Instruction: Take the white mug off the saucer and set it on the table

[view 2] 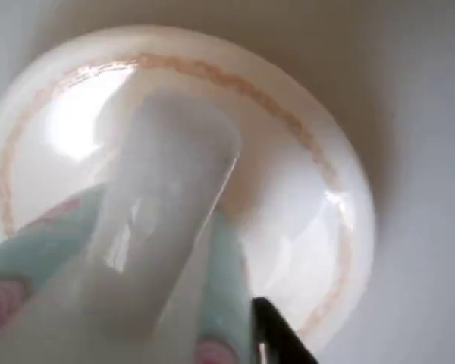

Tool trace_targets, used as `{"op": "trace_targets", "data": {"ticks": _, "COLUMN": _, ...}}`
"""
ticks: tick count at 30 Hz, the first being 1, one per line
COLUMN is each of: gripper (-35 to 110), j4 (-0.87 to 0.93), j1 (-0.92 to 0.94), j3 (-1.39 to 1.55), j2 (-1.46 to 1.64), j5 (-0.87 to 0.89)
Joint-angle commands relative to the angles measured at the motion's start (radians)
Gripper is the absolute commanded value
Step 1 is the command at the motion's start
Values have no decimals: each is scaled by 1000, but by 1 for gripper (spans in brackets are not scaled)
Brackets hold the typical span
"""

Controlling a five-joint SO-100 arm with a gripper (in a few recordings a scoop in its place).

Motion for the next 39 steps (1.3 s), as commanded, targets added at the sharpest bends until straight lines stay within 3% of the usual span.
{"op": "trace_targets", "data": {"ticks": 1, "gripper": -2, "j4": 92, "j1": 21, "j3": -110, "j2": 178, "j5": 15}}
{"op": "trace_targets", "data": {"ticks": 8, "gripper": -2, "j4": 290, "j1": 54, "j3": -348, "j2": 230, "j5": -5}}
{"op": "trace_targets", "data": {"ticks": 15, "gripper": -2, "j4": 387, "j1": 206, "j3": -500, "j2": 221, "j5": -176}}
{"op": "trace_targets", "data": {"ticks": 26, "gripper": -2, "j4": 288, "j1": 568, "j3": -483, "j2": 55, "j5": -468}}
{"op": "trace_targets", "data": {"ticks": 39, "gripper": -2, "j4": 52, "j1": 701, "j3": -235, "j2": -103, "j5": -607}}
